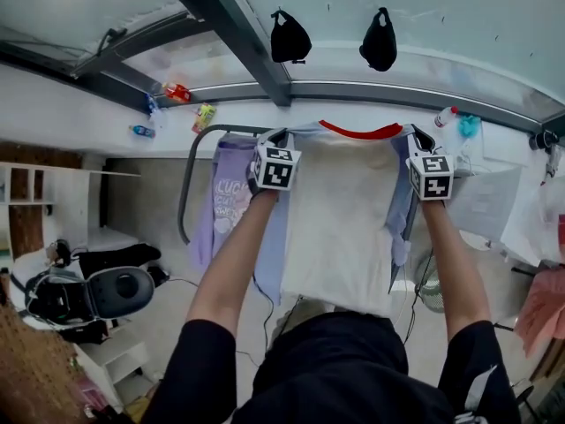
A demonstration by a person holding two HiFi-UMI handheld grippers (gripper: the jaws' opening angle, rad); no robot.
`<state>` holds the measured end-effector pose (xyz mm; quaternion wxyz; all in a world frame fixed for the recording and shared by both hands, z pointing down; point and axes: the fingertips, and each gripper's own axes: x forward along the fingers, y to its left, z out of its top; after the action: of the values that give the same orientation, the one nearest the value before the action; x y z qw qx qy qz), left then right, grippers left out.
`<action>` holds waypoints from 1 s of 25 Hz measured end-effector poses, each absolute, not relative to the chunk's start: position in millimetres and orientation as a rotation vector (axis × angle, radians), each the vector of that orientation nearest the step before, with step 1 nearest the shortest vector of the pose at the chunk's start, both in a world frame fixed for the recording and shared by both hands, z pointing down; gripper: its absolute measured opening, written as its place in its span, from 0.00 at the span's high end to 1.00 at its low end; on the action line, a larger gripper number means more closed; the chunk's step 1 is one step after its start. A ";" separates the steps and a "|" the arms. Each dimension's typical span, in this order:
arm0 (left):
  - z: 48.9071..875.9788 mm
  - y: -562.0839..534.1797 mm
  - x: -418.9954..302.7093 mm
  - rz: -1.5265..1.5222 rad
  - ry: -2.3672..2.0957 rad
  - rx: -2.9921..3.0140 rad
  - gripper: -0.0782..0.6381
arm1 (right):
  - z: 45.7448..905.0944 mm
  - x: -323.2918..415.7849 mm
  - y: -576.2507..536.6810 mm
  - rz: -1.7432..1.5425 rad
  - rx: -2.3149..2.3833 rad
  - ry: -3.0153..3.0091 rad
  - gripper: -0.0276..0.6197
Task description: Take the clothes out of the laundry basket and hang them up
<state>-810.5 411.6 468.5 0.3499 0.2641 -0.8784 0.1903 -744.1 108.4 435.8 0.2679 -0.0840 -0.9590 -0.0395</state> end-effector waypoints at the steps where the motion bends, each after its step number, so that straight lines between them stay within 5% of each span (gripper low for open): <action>1: 474.4 411.7 -811.9 0.508 -2.267 0.679 0.88 | 441.8 -745.0 108.6 -0.113 -0.226 -2.577 0.95; 12: 506.7 403.9 -800.2 0.569 -2.169 0.755 0.82 | 472.0 -738.5 111.5 -0.167 -0.249 -2.516 0.94; 14: 505.0 403.5 -797.0 0.559 -2.163 0.778 0.74 | 471.0 -733.9 112.4 -0.157 -0.269 -2.497 0.82; 17: 496.1 401.9 -790.7 0.523 -2.174 0.827 0.65 | 473.3 -727.0 113.0 -0.171 -0.300 -2.446 0.76; 25: 447.5 422.7 -754.5 0.372 -2.278 0.825 0.64 | 428.1 -700.3 124.6 -0.168 -0.301 -2.497 0.73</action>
<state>-754.5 422.7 447.5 0.3382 0.3168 -0.8746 0.1427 -700.3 124.6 428.1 0.3054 -0.1137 -0.9433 -0.0633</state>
